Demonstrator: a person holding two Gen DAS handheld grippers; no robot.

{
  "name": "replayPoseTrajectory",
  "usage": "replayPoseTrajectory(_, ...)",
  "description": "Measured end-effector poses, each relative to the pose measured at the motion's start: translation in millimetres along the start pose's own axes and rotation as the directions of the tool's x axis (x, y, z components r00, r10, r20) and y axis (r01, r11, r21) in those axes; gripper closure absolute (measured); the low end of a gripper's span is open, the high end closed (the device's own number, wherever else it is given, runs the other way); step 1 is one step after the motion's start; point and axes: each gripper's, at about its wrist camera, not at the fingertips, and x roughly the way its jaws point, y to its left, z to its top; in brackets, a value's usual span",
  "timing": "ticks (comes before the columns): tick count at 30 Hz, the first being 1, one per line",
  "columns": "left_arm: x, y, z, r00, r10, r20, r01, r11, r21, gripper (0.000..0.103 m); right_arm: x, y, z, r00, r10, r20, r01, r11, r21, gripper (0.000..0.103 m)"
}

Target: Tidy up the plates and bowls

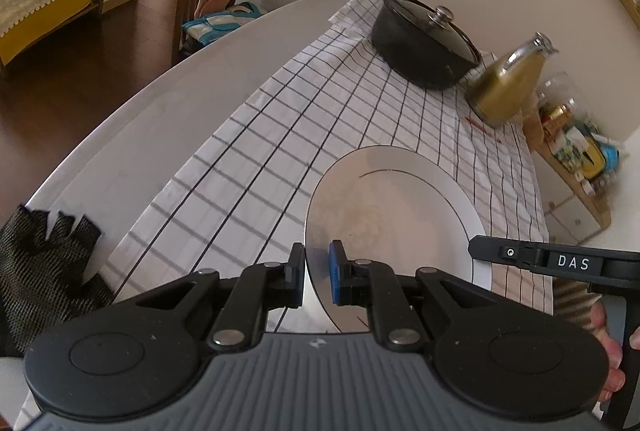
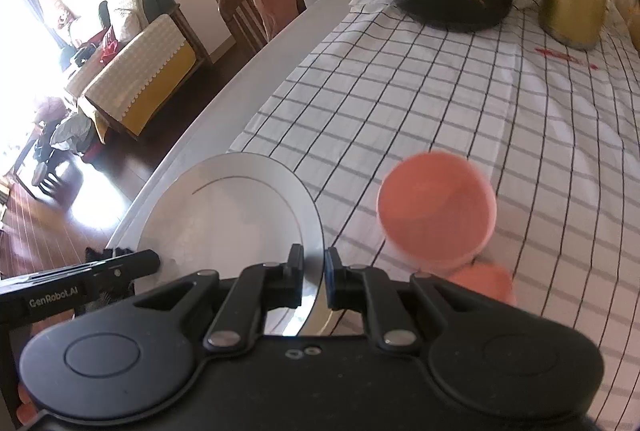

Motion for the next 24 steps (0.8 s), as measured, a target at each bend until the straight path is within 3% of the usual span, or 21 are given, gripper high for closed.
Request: replayPoseTrajectory(24, -59, 37, -112, 0.994, -0.009, -0.109, 0.02, 0.995, 0.095, 0.092, -32, 37, -158, 0.999, -0.016, -0.034, 0.021, 0.991, 0.129, 0.094)
